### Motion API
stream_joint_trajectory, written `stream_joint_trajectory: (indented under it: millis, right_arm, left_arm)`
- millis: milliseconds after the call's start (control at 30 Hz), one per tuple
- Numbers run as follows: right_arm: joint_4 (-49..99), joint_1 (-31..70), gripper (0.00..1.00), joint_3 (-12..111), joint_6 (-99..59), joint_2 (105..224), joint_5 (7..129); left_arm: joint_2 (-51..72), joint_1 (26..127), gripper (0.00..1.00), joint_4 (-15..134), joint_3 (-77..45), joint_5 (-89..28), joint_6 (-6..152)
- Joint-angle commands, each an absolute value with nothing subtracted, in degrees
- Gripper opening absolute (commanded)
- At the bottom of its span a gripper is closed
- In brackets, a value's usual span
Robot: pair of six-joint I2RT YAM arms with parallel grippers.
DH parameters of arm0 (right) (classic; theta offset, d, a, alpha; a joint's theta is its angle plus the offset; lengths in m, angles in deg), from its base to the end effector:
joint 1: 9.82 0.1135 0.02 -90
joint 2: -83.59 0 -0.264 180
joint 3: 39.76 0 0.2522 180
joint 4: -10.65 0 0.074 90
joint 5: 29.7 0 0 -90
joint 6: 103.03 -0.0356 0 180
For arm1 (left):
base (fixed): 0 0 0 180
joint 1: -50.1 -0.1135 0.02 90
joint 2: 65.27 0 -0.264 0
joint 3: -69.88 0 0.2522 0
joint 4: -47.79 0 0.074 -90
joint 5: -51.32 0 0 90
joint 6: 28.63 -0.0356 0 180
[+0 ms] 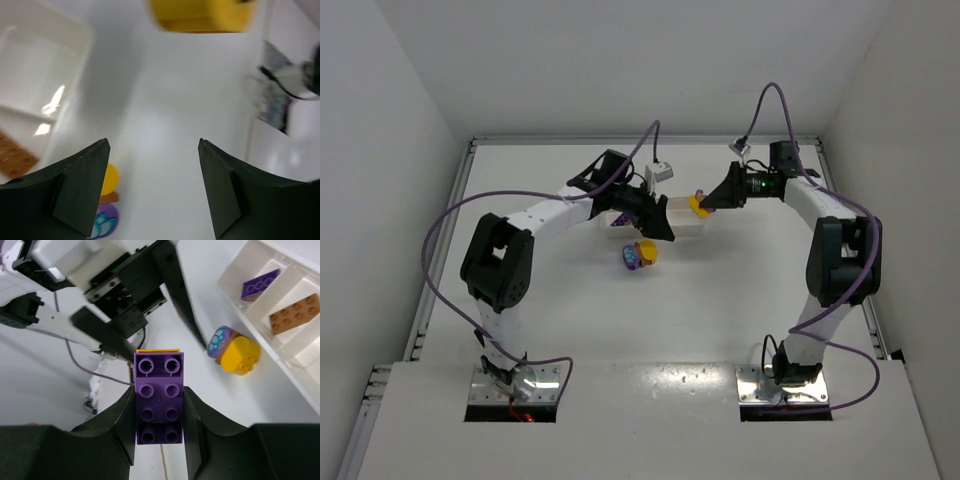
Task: Sort the legos into containers by color
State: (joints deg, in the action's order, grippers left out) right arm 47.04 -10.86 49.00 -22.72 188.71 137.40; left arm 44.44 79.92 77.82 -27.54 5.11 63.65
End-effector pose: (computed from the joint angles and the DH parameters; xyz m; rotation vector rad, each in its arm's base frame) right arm 0.3810 0.0278 0.2321 -0.3594 2.1095 1.6947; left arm 0.3601 -0.2348 0.2412 0.9408 2.1290 -1.1651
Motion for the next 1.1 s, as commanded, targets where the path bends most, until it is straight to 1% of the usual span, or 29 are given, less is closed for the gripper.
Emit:
stream_joint_trajectory:
  millis: [0, 133, 233, 367, 533, 667, 833, 1067]
  right_arm:
    - [45.5, -10.3, 0.00, 49.1, -23.0, 190.5, 145.6]
    - [45.5, -8.9, 0.00, 49.1, -23.0, 190.5, 147.0]
    - [45.0, -7.5, 0.00, 47.1, -23.0, 189.5, 147.0]
    - [40.7, -5.1, 0.00, 44.9, -25.1, 187.9, 147.0]
    - [37.6, -3.8, 0.00, 41.9, -27.3, 185.8, 145.8]
    - [36.4, -2.7, 0.00, 41.3, -28.5, 185.2, 145.8]
    - [35.7, -1.6, 0.00, 40.8, -28.5, 185.2, 145.3]
    - [34.6, -1.6, 0.00, 39.7, -28.5, 185.7, 144.8]
  left_arm:
    - [40.1, 79.3, 0.77, 77.5, -26.3, 30.3, 60.1]
    - [40.1, 79.3, 0.77, 77.5, -26.3, 30.3, 60.7]
    - [40.1, 79.3, 0.76, 76.9, -27.5, 27.7, 62.4]
    - [40.1, 79.3, 0.71, 76.4, -28.0, 22.8, 63.1]
    - [40.6, 79.3, 0.65, 75.3, -28.0, 19.9, 64.3]
    - [40.6, 79.3, 0.62, 75.3, -29.7, 19.3, 64.8]
    - [41.3, 78.8, 0.56, 74.7, -30.3, 23.8, 65.3]
    - [43.2, 78.8, 0.56, 74.7, -31.3, 35.0, 66.4]
